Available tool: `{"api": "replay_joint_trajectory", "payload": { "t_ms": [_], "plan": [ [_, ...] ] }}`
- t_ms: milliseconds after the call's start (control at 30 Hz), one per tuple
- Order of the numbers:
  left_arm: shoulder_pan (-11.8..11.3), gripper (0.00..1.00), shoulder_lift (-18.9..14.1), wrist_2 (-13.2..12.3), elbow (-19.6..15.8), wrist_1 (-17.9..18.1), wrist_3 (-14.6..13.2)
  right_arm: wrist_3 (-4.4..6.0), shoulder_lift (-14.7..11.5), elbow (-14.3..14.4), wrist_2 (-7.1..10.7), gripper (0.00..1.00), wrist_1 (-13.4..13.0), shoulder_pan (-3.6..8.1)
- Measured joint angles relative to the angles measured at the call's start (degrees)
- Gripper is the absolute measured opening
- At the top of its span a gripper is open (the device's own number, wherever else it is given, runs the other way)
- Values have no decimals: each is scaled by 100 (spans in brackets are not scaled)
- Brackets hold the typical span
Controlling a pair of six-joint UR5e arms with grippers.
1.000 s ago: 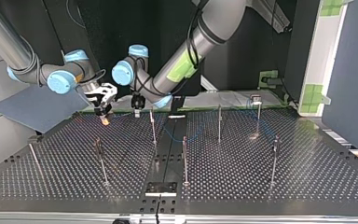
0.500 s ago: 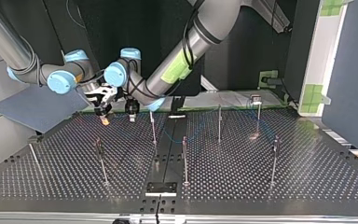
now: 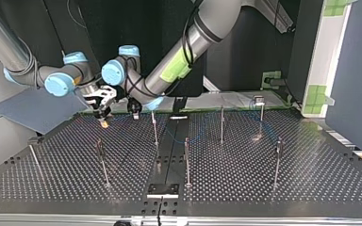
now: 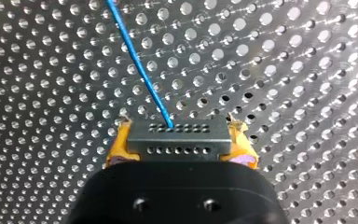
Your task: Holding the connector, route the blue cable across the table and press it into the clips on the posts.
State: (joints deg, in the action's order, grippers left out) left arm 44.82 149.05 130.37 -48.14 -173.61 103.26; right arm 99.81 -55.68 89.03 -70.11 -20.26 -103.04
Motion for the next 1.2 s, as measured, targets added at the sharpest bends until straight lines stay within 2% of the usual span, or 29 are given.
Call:
{"api": "replay_joint_trajectory", "payload": {
  "t_ms": [167,367,567,833,1033,1200],
  "plan": [
    [66,0,-88,124,0,-249,29,-1,-141,-69,13,0,138,5],
    [194,0,-341,387,-10,-411,37,21,-409,-103,127,0,164,14],
    [296,0,-633,585,-16,-495,31,30,-659,-114,168,0,170,20],
    [460,0,-977,851,-18,-538,16,39,-874,-117,197,0,186,30],
    [575,0,-1062,1036,-54,-531,-11,40,-1011,-116,212,0,195,53],
    [611,0,-1097,1070,-229,-373,-13,57,-1162,-121,212,0,188,71]
  ]
}}
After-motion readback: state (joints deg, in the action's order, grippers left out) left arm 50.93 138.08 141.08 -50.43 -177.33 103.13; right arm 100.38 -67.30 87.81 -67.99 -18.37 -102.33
